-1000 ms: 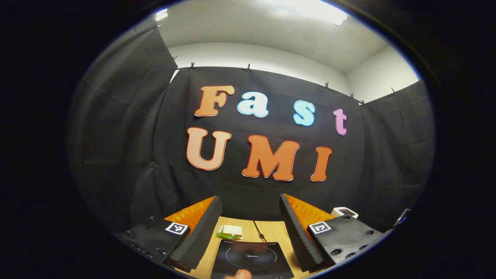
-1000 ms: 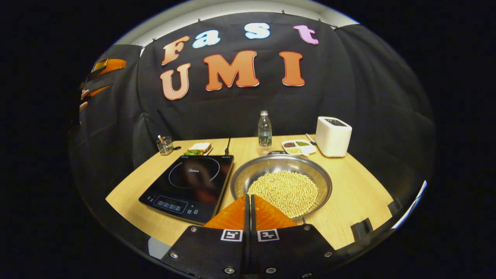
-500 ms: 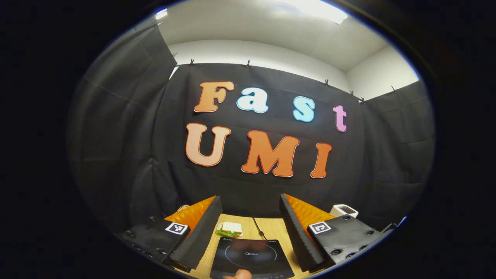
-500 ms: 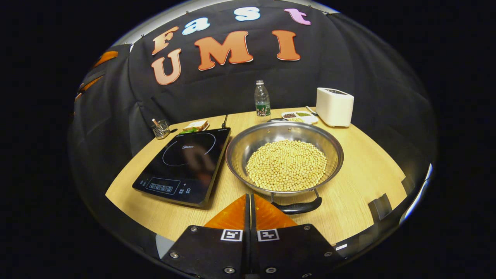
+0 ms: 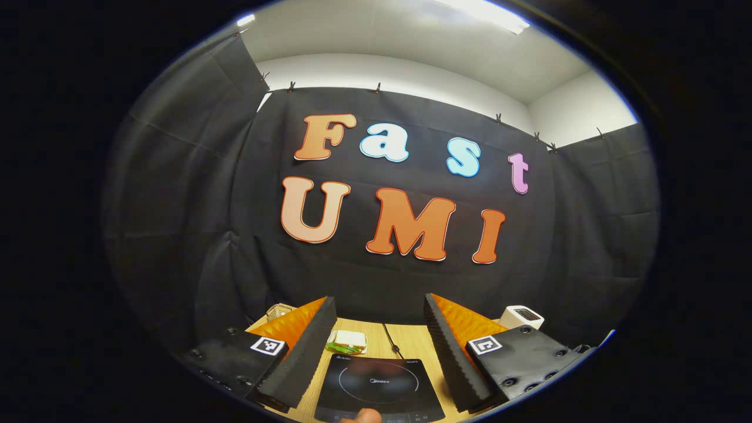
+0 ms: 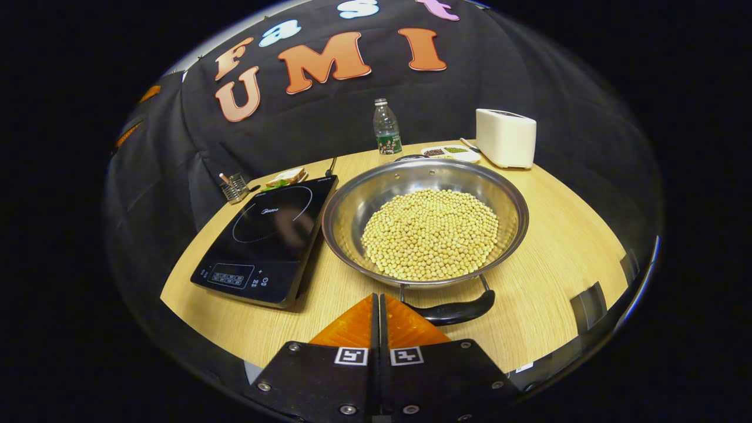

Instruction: First push the handle of the pot to place it horizontally, then grasp the pot with both hands and set it on the induction cooktop.

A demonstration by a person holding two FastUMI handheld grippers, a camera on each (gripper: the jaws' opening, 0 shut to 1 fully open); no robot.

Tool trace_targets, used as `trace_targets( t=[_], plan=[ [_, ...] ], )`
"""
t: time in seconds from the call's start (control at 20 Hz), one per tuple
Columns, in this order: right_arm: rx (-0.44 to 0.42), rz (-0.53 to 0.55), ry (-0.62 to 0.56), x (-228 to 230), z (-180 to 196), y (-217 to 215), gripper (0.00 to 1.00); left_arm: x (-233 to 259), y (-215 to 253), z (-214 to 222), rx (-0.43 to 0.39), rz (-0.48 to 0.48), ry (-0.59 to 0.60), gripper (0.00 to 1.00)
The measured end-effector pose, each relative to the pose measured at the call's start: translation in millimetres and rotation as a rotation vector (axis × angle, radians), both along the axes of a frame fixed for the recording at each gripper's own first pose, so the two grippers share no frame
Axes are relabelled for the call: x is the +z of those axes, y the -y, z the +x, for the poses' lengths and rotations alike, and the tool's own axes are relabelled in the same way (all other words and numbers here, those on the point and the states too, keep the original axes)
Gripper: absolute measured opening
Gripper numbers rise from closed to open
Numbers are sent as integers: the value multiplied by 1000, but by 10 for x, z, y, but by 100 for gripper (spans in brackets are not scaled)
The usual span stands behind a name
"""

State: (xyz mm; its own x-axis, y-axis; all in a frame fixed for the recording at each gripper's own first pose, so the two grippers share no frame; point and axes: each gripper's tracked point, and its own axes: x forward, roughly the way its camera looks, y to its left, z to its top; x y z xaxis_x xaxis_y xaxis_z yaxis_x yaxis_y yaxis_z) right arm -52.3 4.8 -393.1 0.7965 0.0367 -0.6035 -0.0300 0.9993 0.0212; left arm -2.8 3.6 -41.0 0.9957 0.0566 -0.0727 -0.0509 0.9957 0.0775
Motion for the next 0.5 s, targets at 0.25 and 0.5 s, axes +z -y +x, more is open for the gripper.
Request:
trace_targets(
  t=[0.25, 0.5],
  plan=[
    [-31, -11, -9, -21, 47, 146, 0, 10, 92, -9, -22, 19, 4, 98],
    [-75, -18, -8, 0, 71, 349, 0, -21, 54, 52, -6, 17, 0, 98]
  ],
)
